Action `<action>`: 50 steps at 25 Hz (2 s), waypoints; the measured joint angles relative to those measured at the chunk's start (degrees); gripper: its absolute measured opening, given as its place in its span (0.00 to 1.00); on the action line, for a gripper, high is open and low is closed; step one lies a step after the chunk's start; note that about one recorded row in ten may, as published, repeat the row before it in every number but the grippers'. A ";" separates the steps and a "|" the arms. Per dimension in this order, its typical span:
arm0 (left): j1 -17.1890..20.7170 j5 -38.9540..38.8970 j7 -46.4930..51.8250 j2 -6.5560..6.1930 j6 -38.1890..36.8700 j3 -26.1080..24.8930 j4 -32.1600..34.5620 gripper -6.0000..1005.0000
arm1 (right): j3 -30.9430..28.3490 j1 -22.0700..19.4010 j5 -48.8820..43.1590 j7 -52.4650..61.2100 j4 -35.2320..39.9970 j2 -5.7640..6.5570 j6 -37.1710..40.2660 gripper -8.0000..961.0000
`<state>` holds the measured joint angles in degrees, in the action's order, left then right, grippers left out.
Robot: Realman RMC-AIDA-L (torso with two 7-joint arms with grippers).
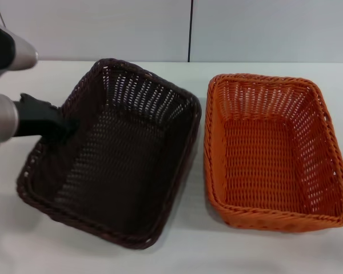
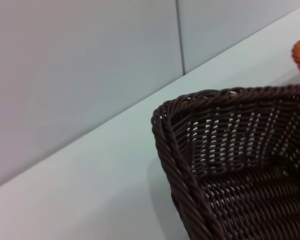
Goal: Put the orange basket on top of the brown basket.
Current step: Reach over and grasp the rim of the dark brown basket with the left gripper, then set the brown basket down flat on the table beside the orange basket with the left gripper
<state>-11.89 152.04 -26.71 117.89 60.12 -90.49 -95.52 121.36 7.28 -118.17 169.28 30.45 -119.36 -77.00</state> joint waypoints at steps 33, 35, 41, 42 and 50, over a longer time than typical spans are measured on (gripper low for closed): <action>-19.98 -14.21 -42.17 -0.35 35.47 -25.79 -3.49 0.25 | 3.17 -1.26 0.41 0.00 2.64 -0.35 -2.63 0.79; -20.81 -14.21 -43.40 -0.35 35.44 -25.80 -1.72 0.25 | 3.18 -1.31 0.41 0.00 2.50 -0.35 -2.63 0.79; -26.01 -12.15 -47.40 -0.21 31.85 -25.30 9.41 0.27 | 3.16 -1.23 0.41 0.00 2.31 -0.22 -2.63 0.79; -26.01 -12.15 -47.40 -0.21 31.85 -25.30 9.41 0.28 | 3.16 -1.23 0.41 0.00 2.31 -0.22 -2.63 0.79; -26.40 -11.69 -47.74 0.02 25.99 -22.09 10.32 0.35 | 2.98 -1.41 0.41 0.00 2.06 -0.10 -2.59 0.79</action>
<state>-38.30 140.36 -74.45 117.91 86.11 -112.59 -85.20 124.34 5.87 -117.76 169.28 32.51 -119.46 -79.59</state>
